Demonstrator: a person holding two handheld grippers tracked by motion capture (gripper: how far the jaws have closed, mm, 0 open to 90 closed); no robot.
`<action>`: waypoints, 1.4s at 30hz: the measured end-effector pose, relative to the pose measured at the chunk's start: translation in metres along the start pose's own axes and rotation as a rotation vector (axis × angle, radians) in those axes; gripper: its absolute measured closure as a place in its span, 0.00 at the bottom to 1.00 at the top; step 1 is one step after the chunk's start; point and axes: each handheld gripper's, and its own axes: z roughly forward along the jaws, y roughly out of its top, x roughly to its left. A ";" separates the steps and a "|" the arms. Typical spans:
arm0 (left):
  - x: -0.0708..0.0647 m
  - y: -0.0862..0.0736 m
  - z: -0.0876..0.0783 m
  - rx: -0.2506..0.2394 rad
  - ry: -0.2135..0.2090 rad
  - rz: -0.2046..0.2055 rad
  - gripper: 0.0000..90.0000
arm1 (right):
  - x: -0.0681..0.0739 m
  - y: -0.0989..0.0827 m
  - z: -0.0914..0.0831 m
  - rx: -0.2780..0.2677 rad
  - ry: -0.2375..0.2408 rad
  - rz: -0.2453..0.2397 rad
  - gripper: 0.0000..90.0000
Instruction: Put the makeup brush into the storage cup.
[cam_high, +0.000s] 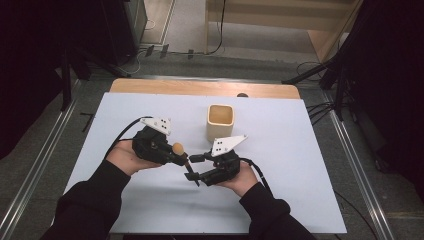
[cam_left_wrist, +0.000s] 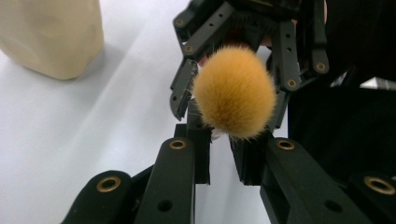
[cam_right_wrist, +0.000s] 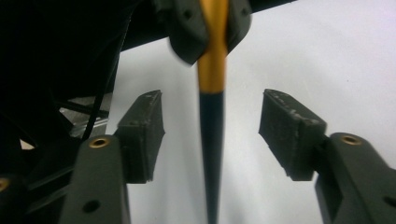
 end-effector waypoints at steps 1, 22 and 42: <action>-0.001 0.002 0.002 0.016 0.018 0.015 0.88 | 0.000 0.000 0.000 0.001 0.001 0.002 0.49; -0.003 0.010 0.009 0.083 0.018 0.044 0.88 | 0.000 -0.001 0.010 0.020 0.011 0.003 0.83; -0.002 0.009 0.008 0.062 0.015 0.048 0.86 | 0.001 0.001 0.010 0.004 -0.008 -0.027 0.88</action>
